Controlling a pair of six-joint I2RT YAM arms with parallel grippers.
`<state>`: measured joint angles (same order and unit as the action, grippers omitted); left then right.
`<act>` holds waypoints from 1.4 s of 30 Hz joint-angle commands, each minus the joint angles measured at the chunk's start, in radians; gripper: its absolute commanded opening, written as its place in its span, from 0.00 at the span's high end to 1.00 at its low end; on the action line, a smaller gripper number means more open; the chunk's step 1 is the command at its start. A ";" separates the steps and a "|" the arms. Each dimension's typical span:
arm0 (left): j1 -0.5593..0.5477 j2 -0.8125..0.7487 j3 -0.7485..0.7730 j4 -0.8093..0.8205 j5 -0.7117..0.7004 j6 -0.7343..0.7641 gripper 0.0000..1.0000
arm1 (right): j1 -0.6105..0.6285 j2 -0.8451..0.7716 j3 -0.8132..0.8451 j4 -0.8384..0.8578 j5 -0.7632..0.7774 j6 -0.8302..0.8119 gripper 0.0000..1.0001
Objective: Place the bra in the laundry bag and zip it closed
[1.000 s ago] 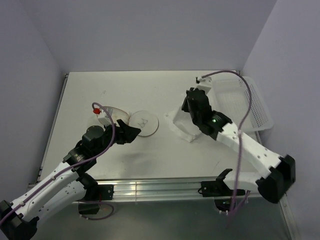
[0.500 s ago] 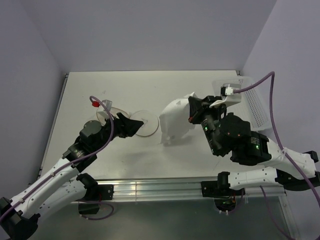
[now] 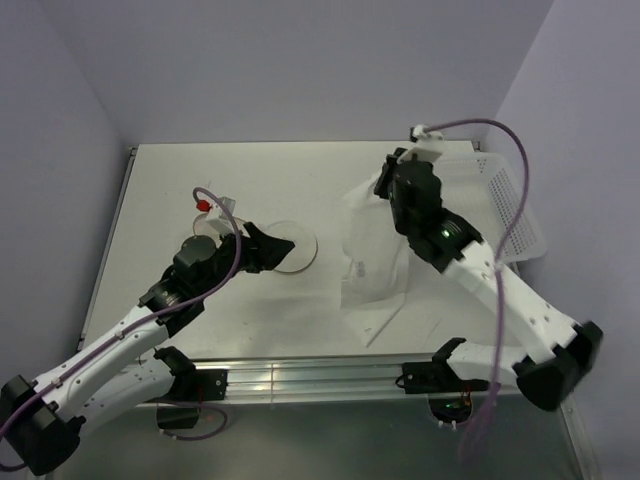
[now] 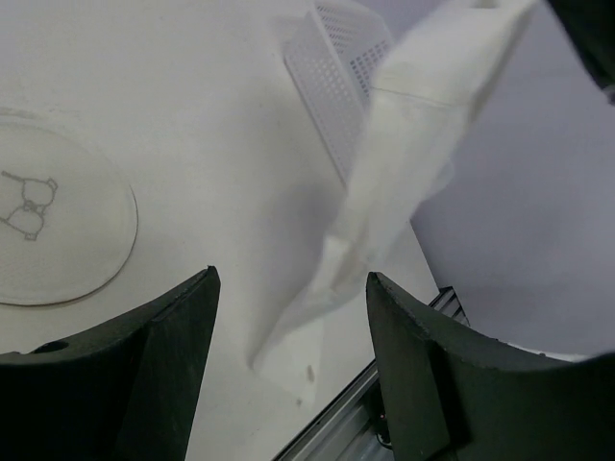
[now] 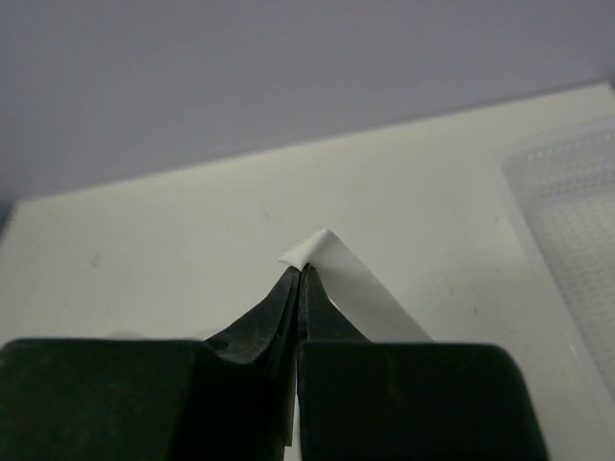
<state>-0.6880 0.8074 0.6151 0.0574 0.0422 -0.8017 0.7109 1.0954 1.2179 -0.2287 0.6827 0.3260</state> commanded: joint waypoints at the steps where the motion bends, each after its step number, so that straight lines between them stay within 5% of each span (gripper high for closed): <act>1: -0.002 0.058 -0.009 0.071 0.024 -0.027 0.31 | -0.175 0.190 -0.034 0.103 -0.292 0.041 1.00; 9: -0.002 0.191 0.018 0.116 0.001 -0.027 0.30 | -0.338 0.795 0.368 0.072 -0.420 0.045 1.00; 18: -0.004 0.254 0.017 0.113 -0.038 -0.016 0.30 | -0.404 1.017 0.606 -0.023 -0.503 0.085 0.90; 21: -0.004 0.305 0.041 0.131 -0.036 -0.014 0.30 | -0.404 0.956 0.537 0.002 -0.505 0.097 0.89; 23: -0.004 0.349 0.061 0.150 -0.036 -0.011 0.30 | -0.407 0.922 0.511 -0.032 -0.518 0.102 0.41; 25: -0.005 0.381 0.086 0.171 -0.036 -0.013 0.30 | -0.409 0.882 0.470 -0.052 -0.531 0.094 0.16; 26: -0.011 0.415 0.093 0.182 -0.036 -0.013 0.30 | -0.409 0.812 0.438 -0.054 -0.541 0.096 0.15; 31: -0.088 0.493 0.150 0.183 -0.038 0.007 0.32 | -0.392 0.474 -0.063 0.098 -0.562 0.166 0.16; 34: -0.136 0.539 0.172 0.185 -0.096 0.036 0.34 | -0.366 0.276 -0.312 0.112 -0.511 0.215 0.26; 39: -0.277 0.636 0.216 0.304 -0.091 0.203 0.41 | -0.340 -0.027 -0.558 -0.043 -0.431 0.269 0.49; 42: -0.376 0.749 0.261 0.355 -0.084 0.350 0.41 | -0.341 -0.231 -0.552 -0.107 -0.373 0.292 0.60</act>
<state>-0.9760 1.4879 0.8089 0.2951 -0.0467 -0.6319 0.3698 1.0225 0.6430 -0.2939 0.2134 0.5701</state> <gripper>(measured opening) 0.589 0.411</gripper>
